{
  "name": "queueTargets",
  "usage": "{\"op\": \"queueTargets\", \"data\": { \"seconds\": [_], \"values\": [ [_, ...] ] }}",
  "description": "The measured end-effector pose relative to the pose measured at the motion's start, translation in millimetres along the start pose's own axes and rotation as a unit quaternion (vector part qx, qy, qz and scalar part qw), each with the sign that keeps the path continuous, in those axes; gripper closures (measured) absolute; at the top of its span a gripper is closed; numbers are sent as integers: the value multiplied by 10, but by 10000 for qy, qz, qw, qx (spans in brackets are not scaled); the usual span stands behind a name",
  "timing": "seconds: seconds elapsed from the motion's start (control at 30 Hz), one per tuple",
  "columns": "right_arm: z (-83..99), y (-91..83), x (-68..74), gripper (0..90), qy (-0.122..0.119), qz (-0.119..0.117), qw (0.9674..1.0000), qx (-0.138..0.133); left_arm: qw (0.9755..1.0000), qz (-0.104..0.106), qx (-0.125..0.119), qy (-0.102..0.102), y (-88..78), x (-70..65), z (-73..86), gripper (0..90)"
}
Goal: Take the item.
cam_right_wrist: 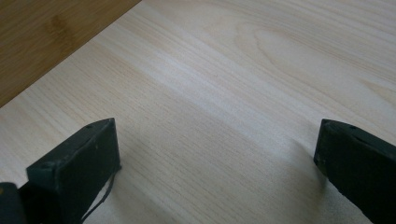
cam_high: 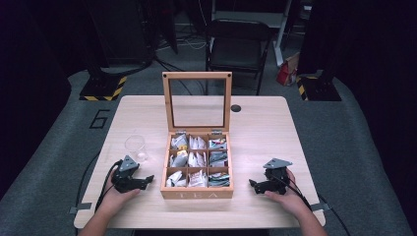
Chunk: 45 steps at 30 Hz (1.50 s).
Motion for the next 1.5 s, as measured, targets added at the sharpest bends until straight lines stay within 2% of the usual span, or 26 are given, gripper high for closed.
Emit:
{"op": "queueTargets", "data": {
  "seconds": [0.8, 0.9, 0.93, 1.03, 1.3, 1.5],
  "values": [
    [0, 0, 0, 0, -2, 1, 10000, 0, 10000, -6, -21, -89, -2, -14, 4, 189],
    [0, 0, 0, 0, -2, 0, 10000, -1, 10000, -14, -46, -51, -12, -10, -3, 227],
    [0, 0, 0, 0, -3, 0, 10000, 0, 9996, 110, -140, -234, -18, -30, -15, 239],
    [0, 0, 0, 0, -2, 0, 10000, -1, 9995, 146, -165, -233, -38, -45, -30, 247],
    [0, 1, 0, 0, -1, 2, 10000, -2, 9983, 174, -435, -353, -155, -93, -114, 308],
    [0, 1, 0, 0, -2, 2, 10000, -3, 9983, 117, -416, -403, -236, -134, -162, 334]
  ]
}}
Point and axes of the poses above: each handheld gripper's, and its own axes: y roughly forward along the jaws, z roughly out of its underside, x roughly to its left, the point moved 5 cm from there along y, roughly forward along the jaws, and after that the axes turned 13 degrees about z, right-handed, at the moved point
